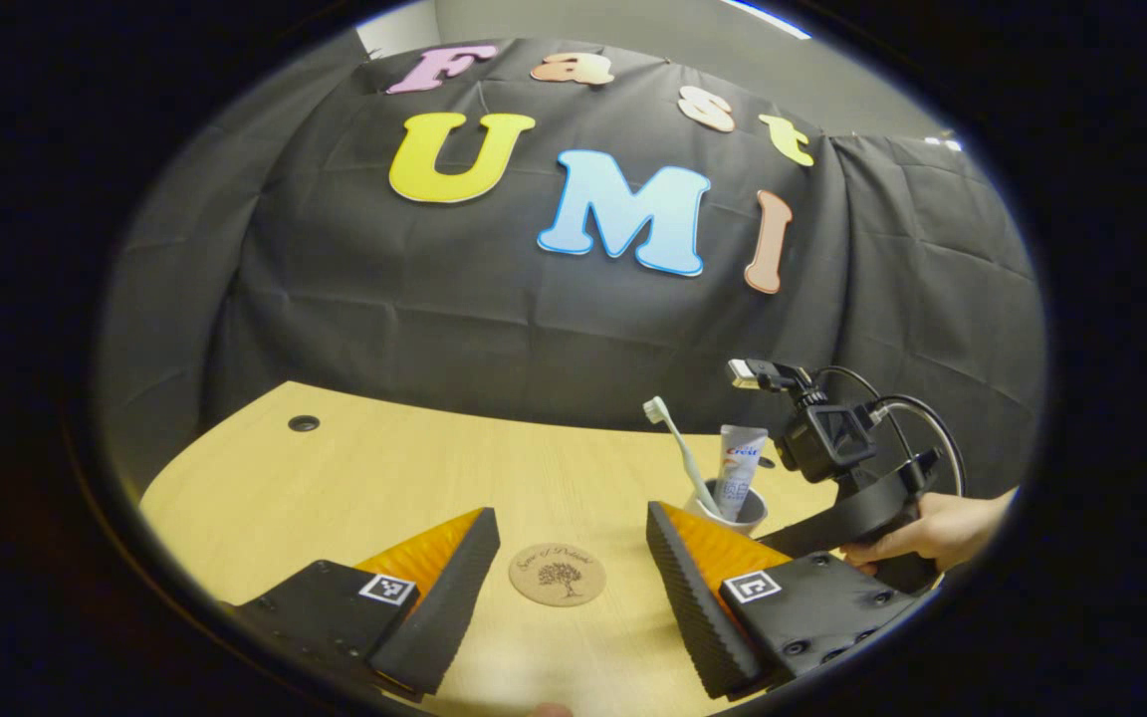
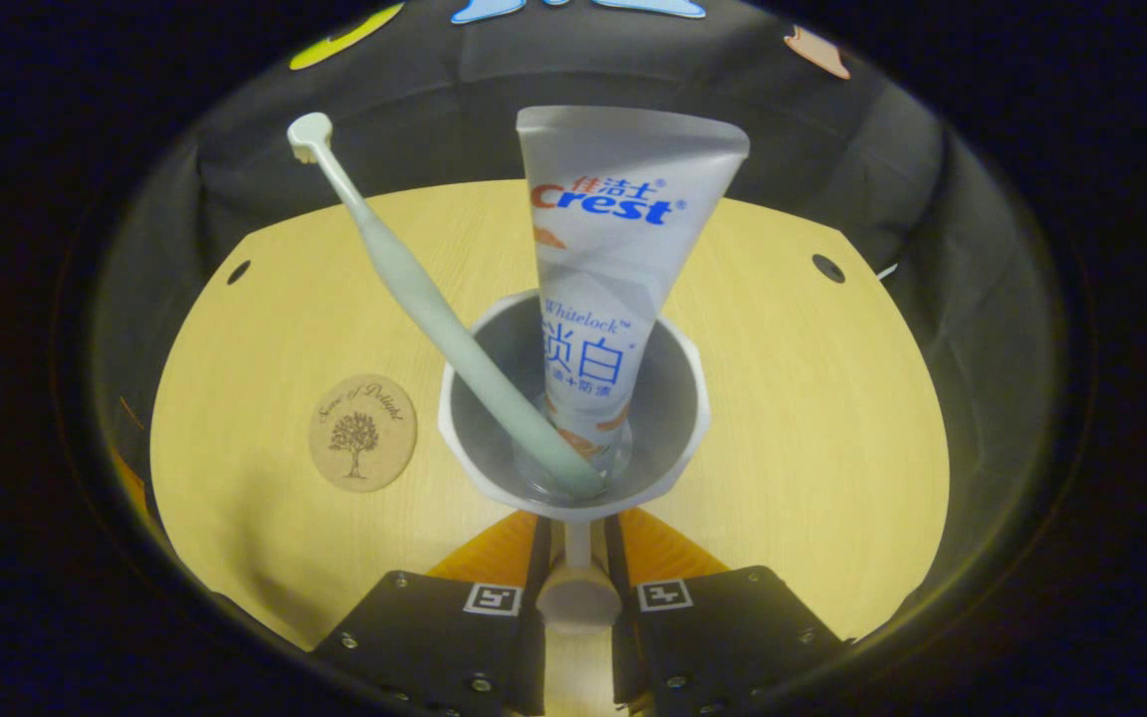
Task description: Put the toothbrush and toothpaste on the desktop into the cup, then pick up the cup and place it on the coaster on the desktop.
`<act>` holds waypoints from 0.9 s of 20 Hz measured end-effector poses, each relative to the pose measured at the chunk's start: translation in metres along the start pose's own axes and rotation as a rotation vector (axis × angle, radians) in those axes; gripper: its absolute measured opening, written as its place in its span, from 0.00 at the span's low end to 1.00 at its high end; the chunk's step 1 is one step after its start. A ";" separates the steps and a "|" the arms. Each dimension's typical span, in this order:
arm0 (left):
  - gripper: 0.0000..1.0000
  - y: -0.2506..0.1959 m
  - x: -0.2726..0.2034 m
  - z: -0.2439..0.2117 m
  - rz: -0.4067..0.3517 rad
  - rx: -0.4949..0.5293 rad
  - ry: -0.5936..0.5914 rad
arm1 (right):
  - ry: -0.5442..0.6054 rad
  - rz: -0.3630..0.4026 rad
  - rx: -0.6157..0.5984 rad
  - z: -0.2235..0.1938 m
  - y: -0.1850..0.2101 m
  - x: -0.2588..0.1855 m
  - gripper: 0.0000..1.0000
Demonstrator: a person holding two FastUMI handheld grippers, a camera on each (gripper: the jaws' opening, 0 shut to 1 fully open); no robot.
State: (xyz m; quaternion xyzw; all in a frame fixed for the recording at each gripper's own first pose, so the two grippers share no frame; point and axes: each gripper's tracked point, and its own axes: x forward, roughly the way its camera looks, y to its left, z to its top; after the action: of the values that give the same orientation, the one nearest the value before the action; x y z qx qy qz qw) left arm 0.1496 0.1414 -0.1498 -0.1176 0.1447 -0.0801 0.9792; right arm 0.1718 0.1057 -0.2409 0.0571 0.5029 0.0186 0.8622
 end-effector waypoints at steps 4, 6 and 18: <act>0.96 0.015 -0.016 0.003 0.037 -0.008 -0.010 | -0.023 0.046 -0.046 0.007 0.019 -0.015 0.27; 0.96 0.024 -0.026 0.004 0.062 -0.009 -0.015 | -0.027 0.070 -0.070 0.010 0.035 -0.015 0.27; 0.96 0.075 -0.064 0.003 0.169 -0.030 -0.007 | 0.016 0.142 -0.193 0.021 0.091 0.008 0.27</act>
State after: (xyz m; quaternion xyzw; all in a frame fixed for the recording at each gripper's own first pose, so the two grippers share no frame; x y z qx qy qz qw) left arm 0.0990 0.2260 -0.1492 -0.1200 0.1516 0.0054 0.9811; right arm 0.1963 0.1949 -0.2274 0.0092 0.5004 0.1287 0.8562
